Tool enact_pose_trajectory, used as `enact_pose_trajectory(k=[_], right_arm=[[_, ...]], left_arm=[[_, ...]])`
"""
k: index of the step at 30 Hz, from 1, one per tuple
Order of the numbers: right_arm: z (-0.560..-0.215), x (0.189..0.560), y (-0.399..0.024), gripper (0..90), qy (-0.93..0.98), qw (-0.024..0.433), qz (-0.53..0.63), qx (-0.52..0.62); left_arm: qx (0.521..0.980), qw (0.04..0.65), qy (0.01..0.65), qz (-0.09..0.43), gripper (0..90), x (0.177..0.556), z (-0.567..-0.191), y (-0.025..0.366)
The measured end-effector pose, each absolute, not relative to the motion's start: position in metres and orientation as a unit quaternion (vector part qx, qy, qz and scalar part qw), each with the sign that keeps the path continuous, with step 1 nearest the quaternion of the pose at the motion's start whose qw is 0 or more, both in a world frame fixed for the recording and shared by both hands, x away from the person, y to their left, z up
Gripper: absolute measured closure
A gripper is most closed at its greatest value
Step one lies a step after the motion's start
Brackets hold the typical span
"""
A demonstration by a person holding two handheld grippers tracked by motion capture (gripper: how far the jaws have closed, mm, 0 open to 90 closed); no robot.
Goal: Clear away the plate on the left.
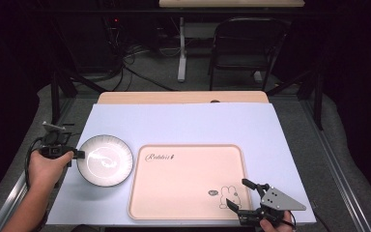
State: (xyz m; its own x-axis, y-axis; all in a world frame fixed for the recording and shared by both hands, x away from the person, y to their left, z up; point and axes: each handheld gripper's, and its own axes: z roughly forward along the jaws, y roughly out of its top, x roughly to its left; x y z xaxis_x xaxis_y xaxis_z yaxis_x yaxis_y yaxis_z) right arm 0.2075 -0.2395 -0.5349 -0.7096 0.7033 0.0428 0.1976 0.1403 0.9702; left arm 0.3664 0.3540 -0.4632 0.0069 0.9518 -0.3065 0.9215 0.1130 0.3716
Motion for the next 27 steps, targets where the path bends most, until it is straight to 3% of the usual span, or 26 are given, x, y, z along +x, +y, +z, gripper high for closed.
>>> enact_pose_trajectory(k=[27], right_arm=[[-0.535, 0.207, -0.24, 15.4, 0.722, 0.22, 0.577, 0.311]], left_arm=[[0.691, 0.226, 0.682, 0.077, 82.3, 0.363, -0.43, 0.342]])
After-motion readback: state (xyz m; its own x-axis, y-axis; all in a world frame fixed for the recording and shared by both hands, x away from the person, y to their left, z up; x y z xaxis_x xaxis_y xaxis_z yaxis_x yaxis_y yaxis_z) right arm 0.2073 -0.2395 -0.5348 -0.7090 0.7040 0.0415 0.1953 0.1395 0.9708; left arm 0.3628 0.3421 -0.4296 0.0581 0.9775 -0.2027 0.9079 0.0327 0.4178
